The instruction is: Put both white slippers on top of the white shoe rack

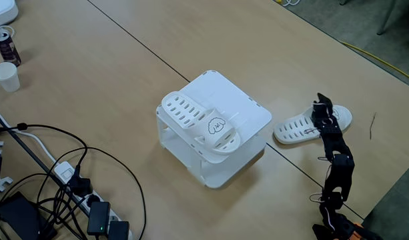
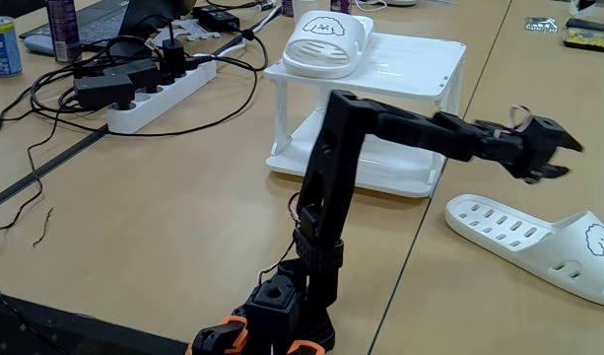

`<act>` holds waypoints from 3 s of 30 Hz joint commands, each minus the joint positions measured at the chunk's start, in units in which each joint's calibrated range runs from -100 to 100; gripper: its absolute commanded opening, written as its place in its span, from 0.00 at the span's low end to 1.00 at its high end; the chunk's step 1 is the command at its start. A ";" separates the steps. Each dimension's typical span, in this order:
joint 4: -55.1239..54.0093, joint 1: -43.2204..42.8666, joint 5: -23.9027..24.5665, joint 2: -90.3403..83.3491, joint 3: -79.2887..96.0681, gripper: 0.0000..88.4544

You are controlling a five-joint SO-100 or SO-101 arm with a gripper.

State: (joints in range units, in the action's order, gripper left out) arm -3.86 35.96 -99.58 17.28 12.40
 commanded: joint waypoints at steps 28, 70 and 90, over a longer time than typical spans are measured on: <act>17.58 5.08 -0.42 25.93 -28.05 0.15; 21.98 18.24 -0.42 -22.79 31.31 0.14; 22.24 13.47 -0.42 -34.99 53.50 0.15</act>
State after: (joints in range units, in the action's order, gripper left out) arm 17.42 53.41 -99.58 -11.51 59.93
